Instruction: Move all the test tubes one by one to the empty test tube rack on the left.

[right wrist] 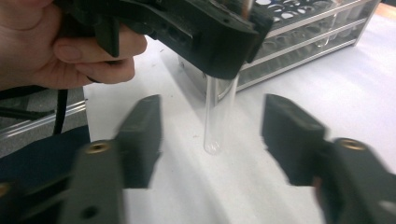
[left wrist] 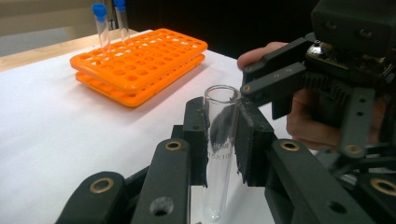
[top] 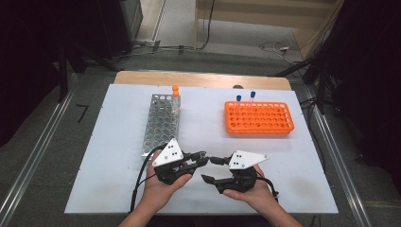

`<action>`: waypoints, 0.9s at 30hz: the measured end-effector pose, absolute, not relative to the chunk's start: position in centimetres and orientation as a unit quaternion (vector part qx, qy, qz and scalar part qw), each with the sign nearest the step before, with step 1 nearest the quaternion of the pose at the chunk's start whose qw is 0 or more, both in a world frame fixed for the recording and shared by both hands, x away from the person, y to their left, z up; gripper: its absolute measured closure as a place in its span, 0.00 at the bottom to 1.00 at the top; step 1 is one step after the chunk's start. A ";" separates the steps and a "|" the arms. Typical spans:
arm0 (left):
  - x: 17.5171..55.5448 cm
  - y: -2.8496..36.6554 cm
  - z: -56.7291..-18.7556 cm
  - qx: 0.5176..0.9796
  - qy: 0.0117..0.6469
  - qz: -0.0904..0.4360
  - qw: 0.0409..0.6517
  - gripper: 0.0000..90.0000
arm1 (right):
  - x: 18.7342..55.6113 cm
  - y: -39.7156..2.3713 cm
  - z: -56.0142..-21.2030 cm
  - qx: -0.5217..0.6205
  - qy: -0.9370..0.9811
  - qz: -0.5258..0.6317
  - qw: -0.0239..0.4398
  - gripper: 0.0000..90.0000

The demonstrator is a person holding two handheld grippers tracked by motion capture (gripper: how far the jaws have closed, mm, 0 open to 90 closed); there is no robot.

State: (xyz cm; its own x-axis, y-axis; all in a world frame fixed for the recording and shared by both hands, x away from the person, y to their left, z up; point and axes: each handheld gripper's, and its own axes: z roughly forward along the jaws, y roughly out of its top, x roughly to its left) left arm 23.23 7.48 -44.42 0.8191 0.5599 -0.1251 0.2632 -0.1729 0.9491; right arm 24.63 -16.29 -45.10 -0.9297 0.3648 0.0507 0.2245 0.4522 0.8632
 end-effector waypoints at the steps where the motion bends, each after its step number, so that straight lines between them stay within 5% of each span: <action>1: 23.3 7.6 -44.4 0.755 0.273 0.129 0.582 0.85 | 24.7 -16.5 -45.0 0.174 0.849 0.495 0.070 0.31; 11: 24.0 8.9 -43.6 0.745 0.289 0.143 0.584 0.85 | 25.5 -19.9 -44.9 0.202 0.842 0.496 0.071 0.01; 27: 26.2 11.0 -41.6 0.730 0.306 0.172 0.586 0.85 | 25.7 -26.6 -44.8 0.259 0.811 0.511 0.116 0.01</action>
